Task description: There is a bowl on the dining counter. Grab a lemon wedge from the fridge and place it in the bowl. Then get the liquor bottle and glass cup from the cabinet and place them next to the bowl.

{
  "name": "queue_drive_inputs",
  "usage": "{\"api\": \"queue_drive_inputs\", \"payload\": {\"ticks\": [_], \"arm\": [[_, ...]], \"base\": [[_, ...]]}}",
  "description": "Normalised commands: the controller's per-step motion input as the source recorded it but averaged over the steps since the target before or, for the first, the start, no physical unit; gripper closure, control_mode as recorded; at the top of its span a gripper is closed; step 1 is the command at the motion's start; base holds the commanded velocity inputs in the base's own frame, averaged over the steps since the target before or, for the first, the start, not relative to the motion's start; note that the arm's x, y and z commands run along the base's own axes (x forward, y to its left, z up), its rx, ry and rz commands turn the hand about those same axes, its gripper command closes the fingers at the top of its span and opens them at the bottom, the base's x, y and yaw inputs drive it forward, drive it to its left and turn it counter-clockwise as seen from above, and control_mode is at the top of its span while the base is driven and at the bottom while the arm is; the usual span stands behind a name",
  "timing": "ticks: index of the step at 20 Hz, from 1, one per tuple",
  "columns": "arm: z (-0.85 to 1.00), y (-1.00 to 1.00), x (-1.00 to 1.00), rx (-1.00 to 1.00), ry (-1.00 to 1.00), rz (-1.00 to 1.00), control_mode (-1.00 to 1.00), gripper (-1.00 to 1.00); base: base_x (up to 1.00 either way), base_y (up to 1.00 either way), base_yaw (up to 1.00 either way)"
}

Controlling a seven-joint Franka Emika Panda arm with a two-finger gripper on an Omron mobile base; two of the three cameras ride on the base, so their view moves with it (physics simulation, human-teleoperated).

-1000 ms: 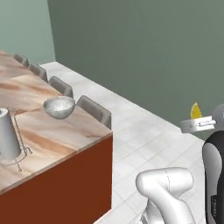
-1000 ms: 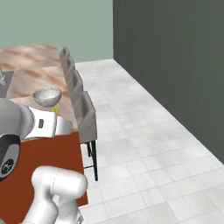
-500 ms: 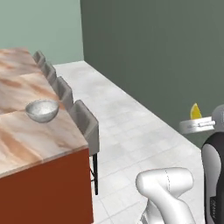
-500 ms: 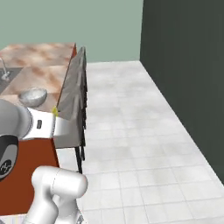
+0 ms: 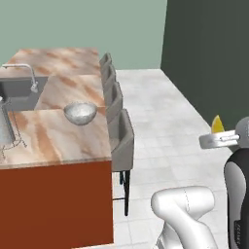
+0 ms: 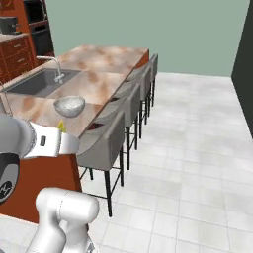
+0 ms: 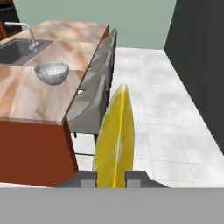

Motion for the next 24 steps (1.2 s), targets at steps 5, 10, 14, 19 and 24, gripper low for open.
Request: {"api": "queue_drive_inputs", "payload": {"ticks": [5, 10, 14, 19, 24], "arm": [[0.0, 0.0, 0.0, 0.0, 0.0, 0.0, 1.0, 1.0], [0.0, 0.0, 0.0, 0.0, 0.0, 0.0, 1.0, 1.0], [0.0, 0.0, 0.0, 0.0, 0.0, 0.0, 1.0, 1.0], [0.0, 0.0, 0.0, 0.0, 0.0, 0.0, 1.0, 1.0], [0.0, 0.0, 0.0, 0.0, 0.0, 0.0, 1.0, 1.0]], "base": [[0.49, -0.47, 0.59], [0.53, -0.52, 0.57], [0.51, -0.67, 0.51], [0.27, -0.85, 0.47], [0.05, -0.92, 0.47]]}}
